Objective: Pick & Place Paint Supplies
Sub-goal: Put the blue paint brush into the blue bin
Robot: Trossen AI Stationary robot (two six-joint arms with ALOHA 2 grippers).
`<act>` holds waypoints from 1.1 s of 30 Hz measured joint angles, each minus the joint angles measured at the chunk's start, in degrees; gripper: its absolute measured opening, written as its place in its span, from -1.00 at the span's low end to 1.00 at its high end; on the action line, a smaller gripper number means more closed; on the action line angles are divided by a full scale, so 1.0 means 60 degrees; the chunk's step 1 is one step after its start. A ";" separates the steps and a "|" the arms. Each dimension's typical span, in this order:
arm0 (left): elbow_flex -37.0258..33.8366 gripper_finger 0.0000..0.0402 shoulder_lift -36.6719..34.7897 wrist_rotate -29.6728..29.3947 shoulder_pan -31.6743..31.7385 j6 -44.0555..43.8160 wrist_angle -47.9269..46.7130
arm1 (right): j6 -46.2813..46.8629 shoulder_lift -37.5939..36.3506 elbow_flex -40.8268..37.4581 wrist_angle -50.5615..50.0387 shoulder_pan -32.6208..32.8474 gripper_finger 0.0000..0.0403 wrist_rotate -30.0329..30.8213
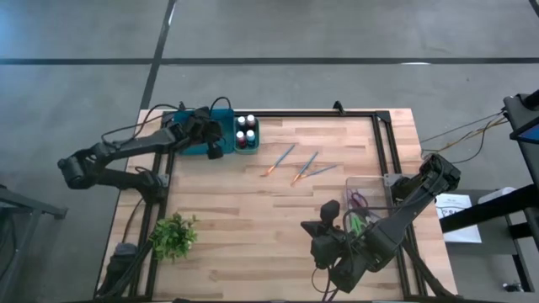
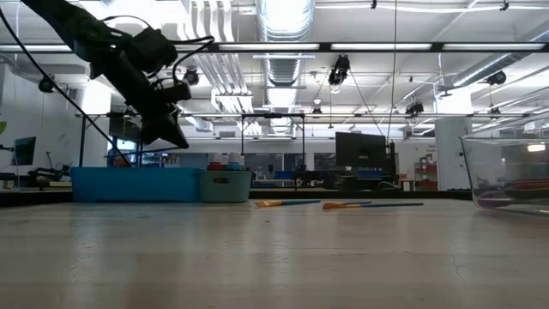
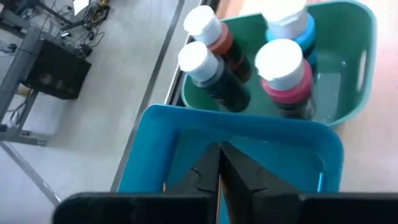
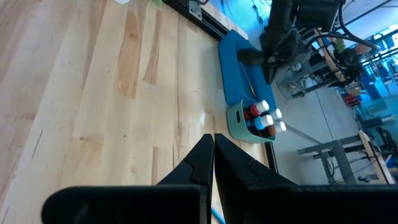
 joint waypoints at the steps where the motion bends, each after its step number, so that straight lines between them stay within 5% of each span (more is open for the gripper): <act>1: 0.0021 -0.88 -0.0004 -0.0015 0.0000 -0.0072 0.0025 | 0.0000 0.0000 0.0000 0.0000 0.0000 -0.96 0.0000; 13: 0.0019 -0.47 -0.0004 0.0035 -0.0076 -0.0348 0.0167 | 0.0007 0.0000 -0.0051 0.0007 0.0000 -0.96 0.0000; 23: -0.0009 -0.46 0.0004 0.3830 -0.1809 -0.1480 0.0025 | 0.0007 0.0000 -0.0051 0.0002 0.0000 -0.96 0.0000; 33: 0.0008 -0.46 0.0886 0.2406 -0.5158 -0.2717 0.0183 | 0.0011 0.0000 -0.0051 0.0034 0.0000 -0.96 0.0000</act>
